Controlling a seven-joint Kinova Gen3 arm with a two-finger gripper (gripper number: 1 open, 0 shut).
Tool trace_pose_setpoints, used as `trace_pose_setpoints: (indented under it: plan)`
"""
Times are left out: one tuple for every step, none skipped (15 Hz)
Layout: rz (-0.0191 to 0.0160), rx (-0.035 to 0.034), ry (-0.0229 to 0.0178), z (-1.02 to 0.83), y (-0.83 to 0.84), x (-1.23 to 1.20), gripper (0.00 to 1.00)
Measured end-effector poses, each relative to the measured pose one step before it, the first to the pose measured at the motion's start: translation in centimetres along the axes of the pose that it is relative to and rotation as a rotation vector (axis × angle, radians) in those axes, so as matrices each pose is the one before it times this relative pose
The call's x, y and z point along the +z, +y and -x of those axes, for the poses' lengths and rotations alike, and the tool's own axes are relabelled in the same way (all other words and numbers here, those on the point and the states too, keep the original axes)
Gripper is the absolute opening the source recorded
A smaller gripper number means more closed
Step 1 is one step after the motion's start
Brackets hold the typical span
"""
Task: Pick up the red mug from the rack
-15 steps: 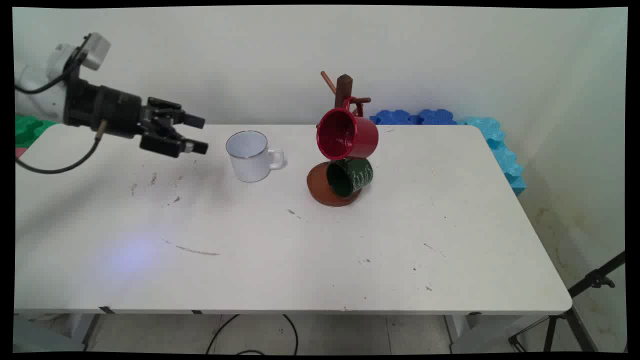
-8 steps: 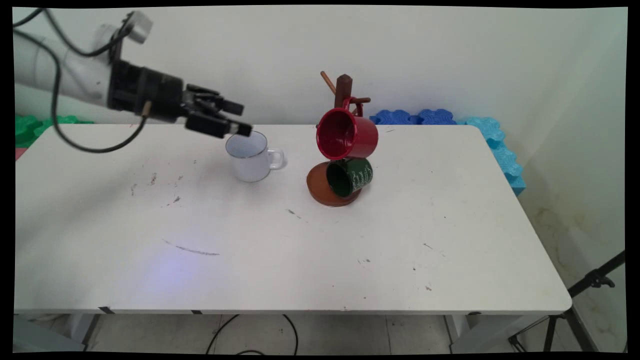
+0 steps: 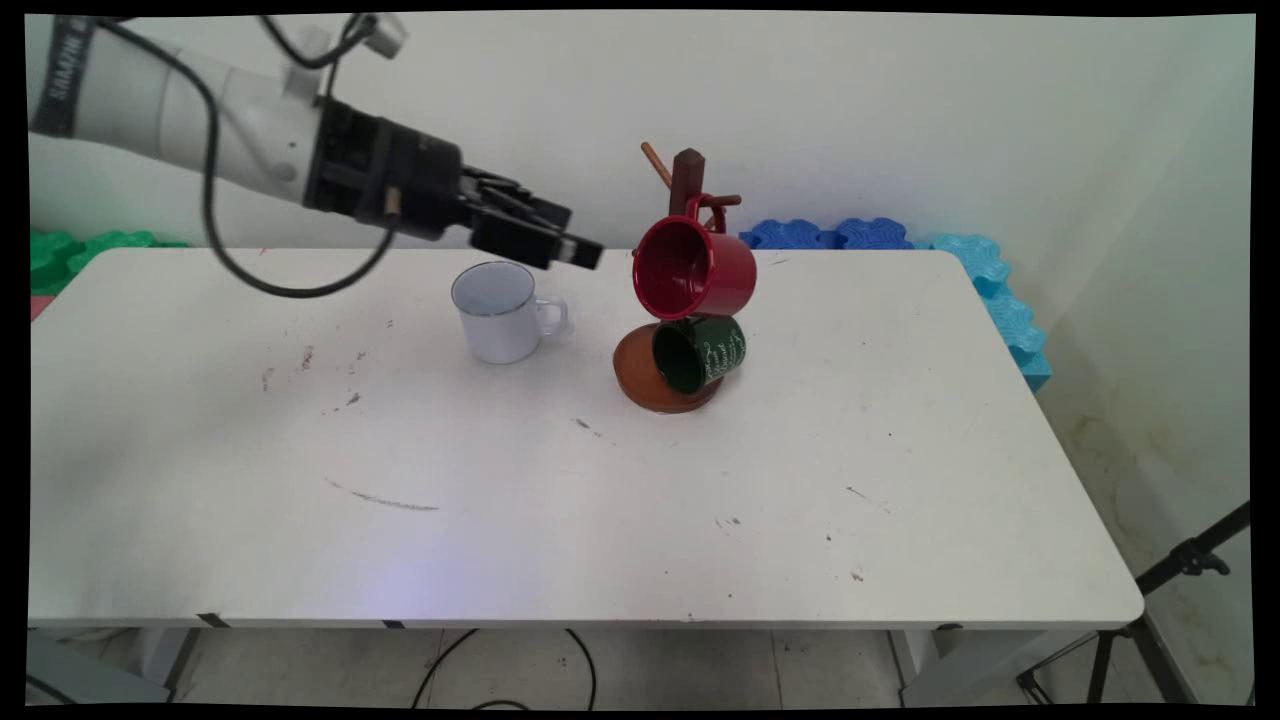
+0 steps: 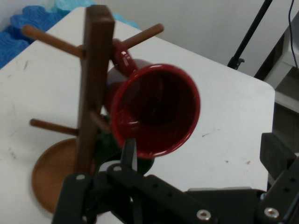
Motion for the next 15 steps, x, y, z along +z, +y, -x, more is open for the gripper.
trace_pose_setpoints:
  plan:
    - [-0.00446, -0.00699, 0.00012, -0.428, 0.734, 0.605, 1.0]
    - [-0.00626, -0.00729, -0.00075, -0.461, 0.884, 0.712, 1.0]
    - [-0.00839, -0.00684, -0.0015, -0.371, 0.756, 0.629, 1.0]
    - [-0.01135, -0.00779, -0.00201, -0.405, 0.838, 0.752, 1.0]
    - [-0.01311, -0.00741, -0.00362, -0.374, 0.811, 0.786, 1.0]
    - [-0.01374, -0.00739, -0.00383, -0.29, 0.636, 0.666, 1.0]
    - [-0.01776, -0.00927, -0.00608, -0.297, 0.707, 0.773, 1.0]
    - [-0.01805, -0.0104, -0.00773, -0.242, 0.648, 0.733, 1.0]
    - [-0.01634, -0.00943, -0.00709, -0.161, 0.502, 0.573, 1.0]
    - [-0.01087, -0.00609, -0.00537, -0.081, 0.323, 0.368, 1.0]
    - [-0.01645, -0.00944, -0.00817, -0.093, 0.435, 0.525, 1.0]
    - [-0.01963, -0.01088, -0.01008, -0.052, 0.435, 0.568, 1.0]
    - [-0.01995, -0.01009, -0.01133, -0.002, 0.367, 0.561, 1.0]
    - [-0.01661, -0.00788, -0.00905, 0.017, 0.266, 0.452, 1.0]
    - [-0.01006, -0.00455, -0.00542, 0.009, 0.17, 0.299, 1.0]
